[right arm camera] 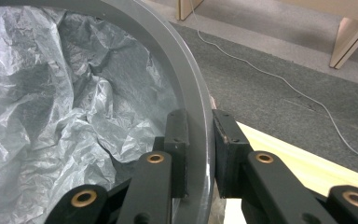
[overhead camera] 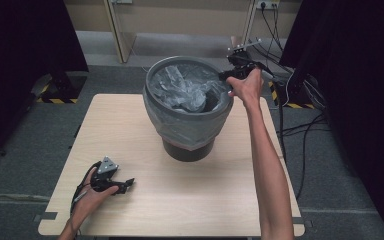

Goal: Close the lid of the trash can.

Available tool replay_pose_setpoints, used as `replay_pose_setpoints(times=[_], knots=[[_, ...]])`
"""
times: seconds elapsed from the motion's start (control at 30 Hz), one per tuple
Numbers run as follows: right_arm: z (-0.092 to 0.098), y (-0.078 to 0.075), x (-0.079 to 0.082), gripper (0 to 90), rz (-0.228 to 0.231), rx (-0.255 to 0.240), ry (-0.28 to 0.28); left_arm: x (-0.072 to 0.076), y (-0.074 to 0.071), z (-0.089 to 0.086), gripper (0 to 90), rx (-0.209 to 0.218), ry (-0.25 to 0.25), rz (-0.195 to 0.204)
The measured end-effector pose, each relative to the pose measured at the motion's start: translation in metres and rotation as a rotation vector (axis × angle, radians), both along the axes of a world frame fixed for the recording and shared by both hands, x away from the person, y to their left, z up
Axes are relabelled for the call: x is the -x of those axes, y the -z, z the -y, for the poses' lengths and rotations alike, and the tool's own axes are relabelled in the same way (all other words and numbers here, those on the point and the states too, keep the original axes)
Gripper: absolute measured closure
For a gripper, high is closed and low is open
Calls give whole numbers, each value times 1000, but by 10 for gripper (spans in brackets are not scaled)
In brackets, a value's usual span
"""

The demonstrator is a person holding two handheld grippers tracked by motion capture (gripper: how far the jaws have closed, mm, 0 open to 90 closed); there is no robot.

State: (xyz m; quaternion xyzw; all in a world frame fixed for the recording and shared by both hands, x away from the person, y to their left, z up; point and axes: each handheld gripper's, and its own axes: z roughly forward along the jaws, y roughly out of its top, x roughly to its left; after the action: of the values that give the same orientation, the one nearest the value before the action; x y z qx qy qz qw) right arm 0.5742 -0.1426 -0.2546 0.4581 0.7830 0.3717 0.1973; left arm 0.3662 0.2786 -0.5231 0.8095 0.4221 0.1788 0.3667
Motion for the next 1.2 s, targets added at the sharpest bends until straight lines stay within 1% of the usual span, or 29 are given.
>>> replay_pose_setpoints(times=[0.03, 0.07, 0.1, 0.17, 0.23, 0.27, 0.33, 0.4, 0.47, 0.5, 0.6, 0.63, 0.67, 0.7, 0.73, 0.77, 0.83, 0.93, 0.97, 1.1, 1.17, 1.2], knots=[[1, 0, 0, 748, 6, -7, -3, 0, 0, 0, 132, 0, 0, 0], [2, 0, 1, 644, 19, -25, -4, 0, 0, 0, 132, 0, 0, 0], [4, 0, 1, 605, 19, -42, 3, 0, 0, 0, 132, 0, 0, 0], [7, -2, 3, 530, 32, -63, -7, 0, 0, 0, 133, 0, -1, -1], [11, -3, 5, 500, 61, -106, -17, -1, 0, -1, 140, 6, 1, -1], [12, -3, 6, 496, 64, -119, -29, -1, -1, -1, 144, 19, -3, -6], [13, -2, 8, 478, 68, -107, -52, -2, -4, 0, 145, 42, -2, -2], [13, -1, 10, 478, 76, -108, -69, -3, -14, 0, 145, 60, -5, 9], [14, 0, 13, 478, 88, -106, -81, -3, -29, 1, 145, 93, -8, 35], [15, 1, 14, 478, 97, -108, -84, -4, -38, 2, 144, 112, -1, 49], [17, 3, 16, 455, 109, -113, -84, -8, -66, 5, 143, 192, 0, 86], [18, 4, 16, 452, 109, -116, -84, -10, -77, 6, 143, 219, 3, 96], [20, 5, 16, 450, 112, -116, -86, -13, -86, 8, 143, 233, 7, 106], [20, 5, 17, 444, 114, -118, -83, -15, -95, 10, 143, 238, 7, 121], [21, 5, 17, 436, 116, -118, -82, -18, -105, 11, 143, 231, 14, 135], [22, 6, 17, 428, 118, -120, -79, -21, -115, 13, 143, 238, 15, 154], [24, 7, 17, 418, 122, -125, -72, -28, -135, 15, 143, 257, 23, 181], [25, 8, 18, 413, 120, -125, -77, -39, -162, 19, 143, 293, 40, 204], [25, 9, 18, 411, 120, -125, -80, -43, -169, 20, 143, 305, 43, 214], [26, 9, 18, 406, 122, -125, -81, -58, -199, 24, 143, 359, 18, 263], [27, 10, 19, 406, 122, -130, -79, -63, -209, 27, 143, 387, 18, 271], [27, 10, 18, 406, 121, -132, -78, -66, -214, 29, 143, 394, 18, 275]])
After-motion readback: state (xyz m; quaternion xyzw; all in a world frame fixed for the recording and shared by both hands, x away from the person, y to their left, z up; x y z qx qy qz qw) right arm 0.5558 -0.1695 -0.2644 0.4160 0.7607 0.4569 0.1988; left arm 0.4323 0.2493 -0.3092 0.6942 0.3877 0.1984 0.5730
